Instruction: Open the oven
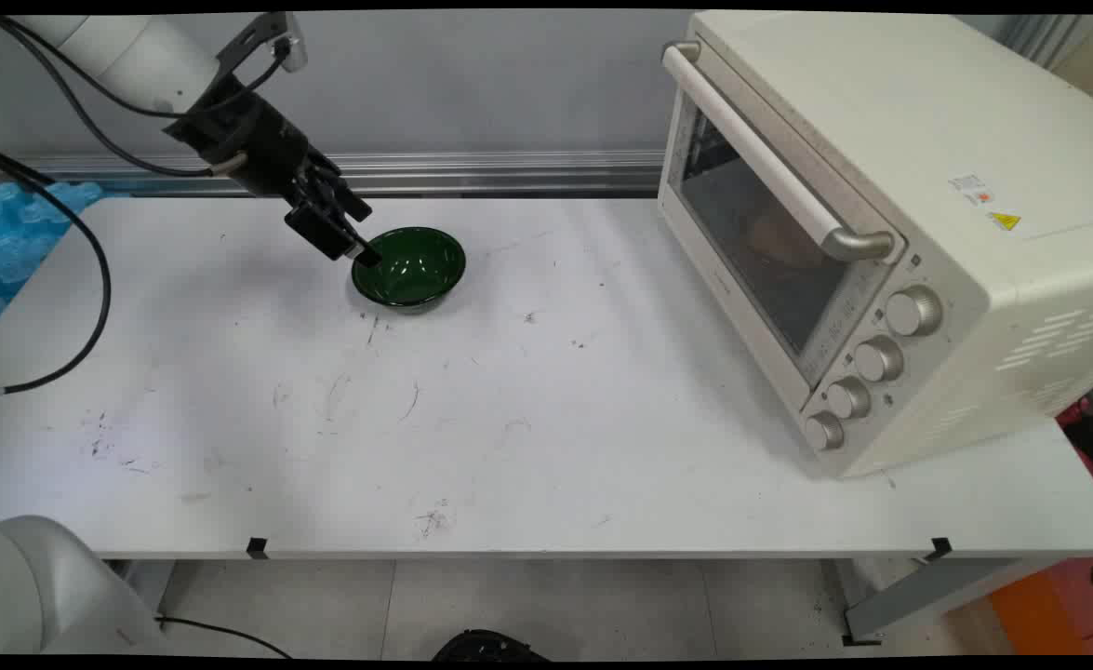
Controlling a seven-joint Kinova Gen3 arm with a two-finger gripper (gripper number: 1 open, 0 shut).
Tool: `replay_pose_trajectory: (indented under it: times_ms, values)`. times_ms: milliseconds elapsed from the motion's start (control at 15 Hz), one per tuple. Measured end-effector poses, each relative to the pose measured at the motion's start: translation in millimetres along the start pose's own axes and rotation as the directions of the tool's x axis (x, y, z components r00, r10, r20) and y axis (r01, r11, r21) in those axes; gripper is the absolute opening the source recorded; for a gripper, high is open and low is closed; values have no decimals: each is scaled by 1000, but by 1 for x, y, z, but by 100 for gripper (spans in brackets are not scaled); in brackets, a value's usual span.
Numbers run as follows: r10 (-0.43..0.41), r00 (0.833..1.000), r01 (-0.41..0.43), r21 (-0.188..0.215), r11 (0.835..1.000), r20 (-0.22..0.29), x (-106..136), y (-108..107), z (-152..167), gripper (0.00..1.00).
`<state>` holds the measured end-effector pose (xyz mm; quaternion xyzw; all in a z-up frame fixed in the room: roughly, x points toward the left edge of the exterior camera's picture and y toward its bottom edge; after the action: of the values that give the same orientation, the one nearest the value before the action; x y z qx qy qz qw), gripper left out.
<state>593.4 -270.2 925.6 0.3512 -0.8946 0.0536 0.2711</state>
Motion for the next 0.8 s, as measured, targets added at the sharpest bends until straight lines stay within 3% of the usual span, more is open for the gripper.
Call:
replay_pose_trajectory:
  times_ms: [467, 533, 800]
  values:
    - [-7, 998, 5, -19, 1000, -61, 43, -4, 12, 100]
    - [-8, 997, 6, -21, 1000, -74, 50, -5, 14, 0]
    - [-5, 993, 1, -34, 999, -117, 78, -8, 21, 0]
